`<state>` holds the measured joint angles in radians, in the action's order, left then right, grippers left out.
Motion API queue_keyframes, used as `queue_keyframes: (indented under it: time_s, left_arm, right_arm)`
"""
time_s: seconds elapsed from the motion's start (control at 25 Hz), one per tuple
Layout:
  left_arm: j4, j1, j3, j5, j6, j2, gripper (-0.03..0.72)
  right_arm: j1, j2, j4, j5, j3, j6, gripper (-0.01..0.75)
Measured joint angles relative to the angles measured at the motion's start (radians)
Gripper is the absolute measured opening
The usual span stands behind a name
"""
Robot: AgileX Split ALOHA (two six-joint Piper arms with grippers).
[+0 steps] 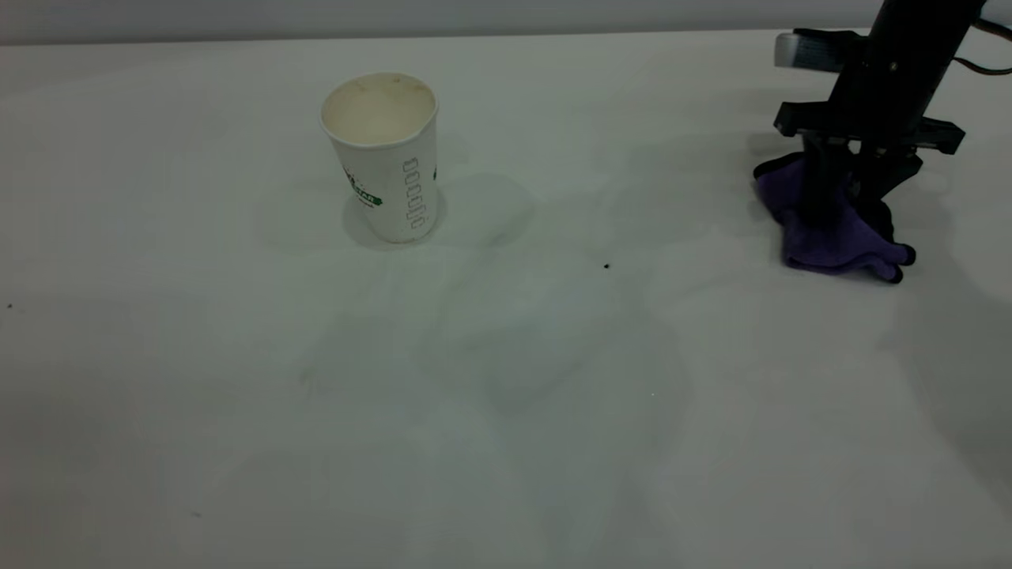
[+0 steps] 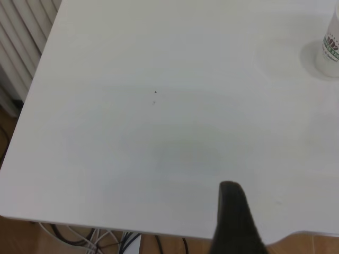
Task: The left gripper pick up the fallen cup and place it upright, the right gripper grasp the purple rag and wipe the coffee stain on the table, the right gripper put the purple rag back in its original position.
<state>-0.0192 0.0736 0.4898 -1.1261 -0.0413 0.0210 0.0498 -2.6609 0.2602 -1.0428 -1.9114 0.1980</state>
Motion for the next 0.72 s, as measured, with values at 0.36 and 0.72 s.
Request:
queue_keyframes:
  time_s: [0.36, 0.72]
  left_arm:
    - [0.000, 0.000, 0.000, 0.000, 0.000, 0.000, 0.519]
    - [0.000, 0.000, 0.000, 0.000, 0.000, 0.000, 0.519]
  right_arm:
    - [0.009, 0.227, 0.011, -0.144, 0.008, 0.019, 0.467]
    - [0.009, 0.592, 0.011, -0.163, 0.068, 0.000, 0.420]
